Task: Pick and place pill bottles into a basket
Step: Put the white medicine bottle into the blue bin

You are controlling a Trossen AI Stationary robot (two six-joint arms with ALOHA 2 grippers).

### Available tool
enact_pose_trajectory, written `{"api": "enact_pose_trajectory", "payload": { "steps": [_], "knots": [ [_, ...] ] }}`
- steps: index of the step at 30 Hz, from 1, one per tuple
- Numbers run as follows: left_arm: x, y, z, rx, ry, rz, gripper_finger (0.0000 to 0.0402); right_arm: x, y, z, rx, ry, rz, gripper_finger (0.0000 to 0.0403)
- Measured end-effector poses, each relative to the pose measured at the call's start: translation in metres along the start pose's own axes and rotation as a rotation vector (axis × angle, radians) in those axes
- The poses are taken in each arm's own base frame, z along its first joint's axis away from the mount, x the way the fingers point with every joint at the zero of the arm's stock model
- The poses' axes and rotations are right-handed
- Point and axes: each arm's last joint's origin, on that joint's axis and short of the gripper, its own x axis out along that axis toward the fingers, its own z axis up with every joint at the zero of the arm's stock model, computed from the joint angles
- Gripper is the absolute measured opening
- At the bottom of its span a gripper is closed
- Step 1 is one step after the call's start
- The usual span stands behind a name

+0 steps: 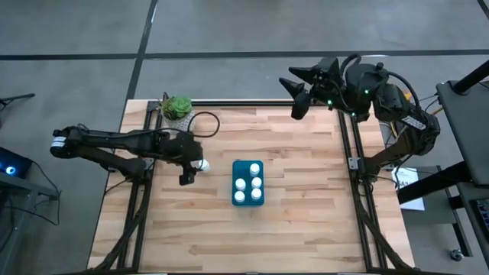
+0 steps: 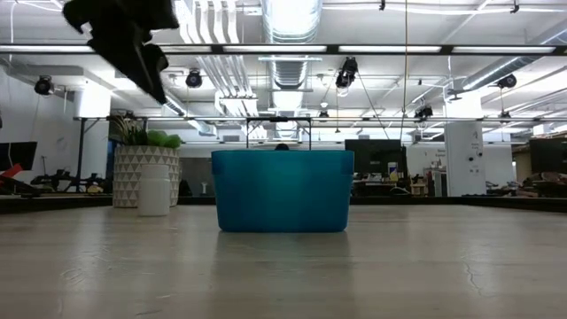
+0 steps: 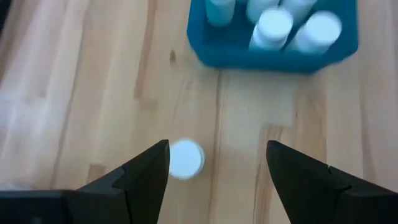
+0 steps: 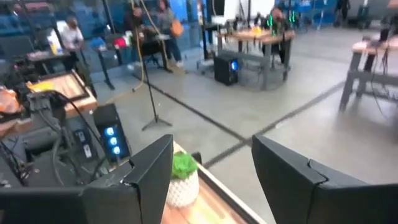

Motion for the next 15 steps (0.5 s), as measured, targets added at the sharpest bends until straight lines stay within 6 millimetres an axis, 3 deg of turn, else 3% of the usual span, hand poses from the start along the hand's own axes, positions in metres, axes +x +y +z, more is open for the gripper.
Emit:
{"api": "enact_pose_trajectory", "payload": {
  "steps": [5,11,15],
  "knots": [
    [0.013,0.000,-0.013,0.010,0.069,-0.003,0.0249,0.004,-0.012,-0.003,0.017,0.072,0.054,0.0210],
    [0.033,0.005,-0.022,0.017,0.147,0.017,0.0249,0.011,-0.010,-0.005,-0.074,0.078,0.092,0.0210],
    [0.043,0.010,-0.029,-0.011,0.180,0.035,0.0249,0.016,-0.012,-0.002,-0.040,0.042,0.078,0.0210]
  ]
}}
